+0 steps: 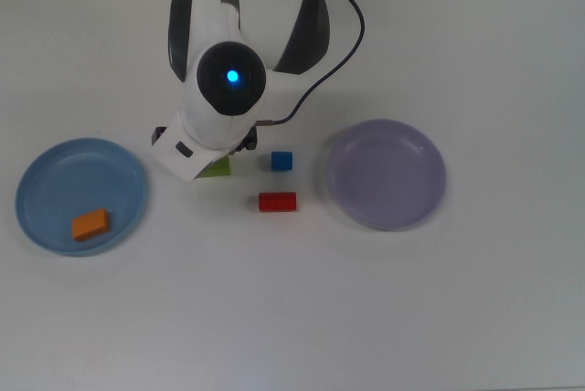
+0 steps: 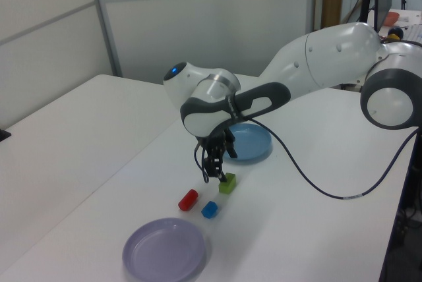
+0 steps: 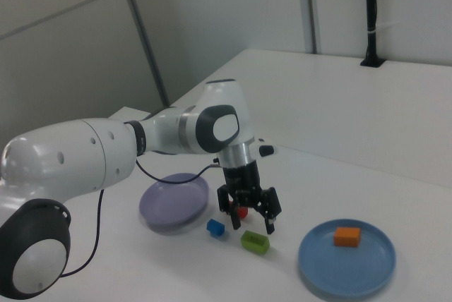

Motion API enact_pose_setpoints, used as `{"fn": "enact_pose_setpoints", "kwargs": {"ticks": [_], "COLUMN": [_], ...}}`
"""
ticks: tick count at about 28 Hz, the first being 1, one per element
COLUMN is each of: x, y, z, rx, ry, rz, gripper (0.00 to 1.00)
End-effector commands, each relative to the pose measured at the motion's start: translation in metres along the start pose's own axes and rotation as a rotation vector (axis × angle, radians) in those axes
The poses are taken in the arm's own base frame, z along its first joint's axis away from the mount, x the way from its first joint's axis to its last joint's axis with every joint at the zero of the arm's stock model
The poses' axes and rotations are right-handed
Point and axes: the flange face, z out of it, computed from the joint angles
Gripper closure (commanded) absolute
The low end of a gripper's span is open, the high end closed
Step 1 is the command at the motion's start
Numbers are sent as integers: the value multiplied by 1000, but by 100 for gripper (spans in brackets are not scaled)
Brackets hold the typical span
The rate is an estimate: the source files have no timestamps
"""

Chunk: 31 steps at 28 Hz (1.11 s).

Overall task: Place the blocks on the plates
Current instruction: 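Move to the green block, lower and grasp it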

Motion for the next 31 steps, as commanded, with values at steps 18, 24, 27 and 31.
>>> {"fn": "enact_pose_setpoints", "kwargs": {"ticks": [18,24,27,31], "x": [16,16,18,13], "y": [-23,-22,-11,5], "z": [39,34,15,-14], "rx": [-17,-10,-1,32], "ry": [8,21,57,106], "rz": [-20,-13,9,42], "gripper": [86,100,100,100]}}
